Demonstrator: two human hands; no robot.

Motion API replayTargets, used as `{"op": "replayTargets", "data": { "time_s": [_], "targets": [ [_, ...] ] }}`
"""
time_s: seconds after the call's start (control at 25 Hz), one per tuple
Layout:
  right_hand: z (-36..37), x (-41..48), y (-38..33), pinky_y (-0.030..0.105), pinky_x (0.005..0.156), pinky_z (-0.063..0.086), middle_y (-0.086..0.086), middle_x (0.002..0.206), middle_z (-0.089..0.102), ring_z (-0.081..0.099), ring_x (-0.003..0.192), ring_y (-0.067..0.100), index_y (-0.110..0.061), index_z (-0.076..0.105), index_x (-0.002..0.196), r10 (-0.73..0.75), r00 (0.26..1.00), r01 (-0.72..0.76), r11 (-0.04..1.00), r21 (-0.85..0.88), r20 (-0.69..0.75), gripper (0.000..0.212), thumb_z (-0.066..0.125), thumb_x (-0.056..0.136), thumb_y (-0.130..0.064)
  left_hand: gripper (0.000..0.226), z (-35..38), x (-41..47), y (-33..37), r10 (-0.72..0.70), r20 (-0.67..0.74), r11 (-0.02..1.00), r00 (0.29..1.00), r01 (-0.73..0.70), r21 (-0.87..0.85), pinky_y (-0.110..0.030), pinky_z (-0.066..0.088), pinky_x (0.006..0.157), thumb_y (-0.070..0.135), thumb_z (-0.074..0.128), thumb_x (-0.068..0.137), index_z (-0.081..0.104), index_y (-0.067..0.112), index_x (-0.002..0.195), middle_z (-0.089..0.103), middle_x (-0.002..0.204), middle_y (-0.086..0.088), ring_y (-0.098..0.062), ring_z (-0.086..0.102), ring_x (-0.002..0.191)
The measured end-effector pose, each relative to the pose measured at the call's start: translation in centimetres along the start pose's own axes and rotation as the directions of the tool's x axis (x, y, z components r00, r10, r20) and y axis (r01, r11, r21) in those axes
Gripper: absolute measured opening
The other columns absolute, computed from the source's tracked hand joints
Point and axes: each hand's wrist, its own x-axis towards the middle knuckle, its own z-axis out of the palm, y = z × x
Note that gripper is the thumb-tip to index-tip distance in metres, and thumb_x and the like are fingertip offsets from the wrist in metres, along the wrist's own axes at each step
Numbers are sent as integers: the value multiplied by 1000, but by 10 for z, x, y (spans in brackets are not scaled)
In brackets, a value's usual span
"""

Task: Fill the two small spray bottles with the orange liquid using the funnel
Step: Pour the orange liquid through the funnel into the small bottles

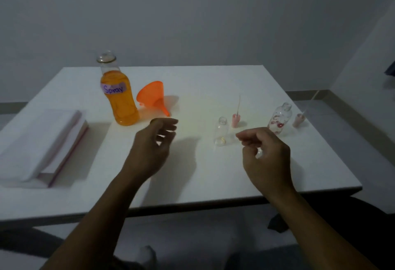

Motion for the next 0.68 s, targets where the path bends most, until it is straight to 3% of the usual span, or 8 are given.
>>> {"op": "replayTargets", "data": {
  "time_s": [0.12, 0.24, 0.32, 0.44, 0.56, 0.68],
  "targets": [
    [25, -11, -25, 10, 78, 52, -5, 94, 71, 65, 88, 1, -11, 73, 96, -167, 978, 163, 986, 40, 127, 24, 61, 82, 4, 22, -44, 0, -14, -145, -291, 988, 946, 125, -86, -14, 46, 69, 26, 57, 93, 60, 26, 115, 65, 101, 9, 2, 61, 90],
    [64, 0, -43, 6, 80, 51, -3, 102, 72, 62, 90, 1, -14, 72, 104, -180, 929, 177, 983, 40, 324, 24, 61, 86, -2, 35, -60, 17, -32, -325, -463, 942, 825, 240, -232, -23, 49, 75, 26, 62, 90, 51, 24, 123, 58, 115, 4, -9, 58, 99],
    [90, 17, -49, 16, 85, 55, 0, 108, 71, 62, 94, 5, -14, 70, 110, -160, 900, 173, 985, 5, 406, 26, 59, 88, -5, 53, -61, 33, -43, -355, -480, 933, 802, 271, -238, -32, 51, 85, 28, 69, 84, 42, 25, 130, 48, 131, 2, -15, 52, 111],
    [136, 55, -62, 34, 93, 55, 4, 117, 68, 63, 106, 16, -12, 66, 121, -35, 916, 53, 998, -35, 399, 32, 59, 89, -11, 76, -63, 54, -65, -353, -422, 930, 835, 266, -253, -34, 45, 94, 35, 76, 77, 31, 30, 138, 37, 144, 4, -16, 43, 123],
    [174, 95, -66, 38, 101, 48, 6, 141, 52, 52, 128, 25, -17, 37, 147, 179, 858, -146, 984, -106, 482, 66, 65, 89, -28, 80, -56, 69, -86, -286, -382, 952, 879, 216, -217, -32, 40, 100, 39, 76, 77, 30, 30, 141, 38, 146, 7, -14, 41, 129],
    [206, 127, -61, 41, 101, 43, 7, 155, 36, 41, 138, 31, -21, 14, 156, 299, 805, -253, 954, -159, 513, 98, 73, 82, -48, 74, -52, 81, -97, -287, -370, 946, 884, 201, -253, -27, 40, 97, 38, 75, 79, 37, 24, 141, 47, 141, 6, -13, 46, 126]
  ]
}}
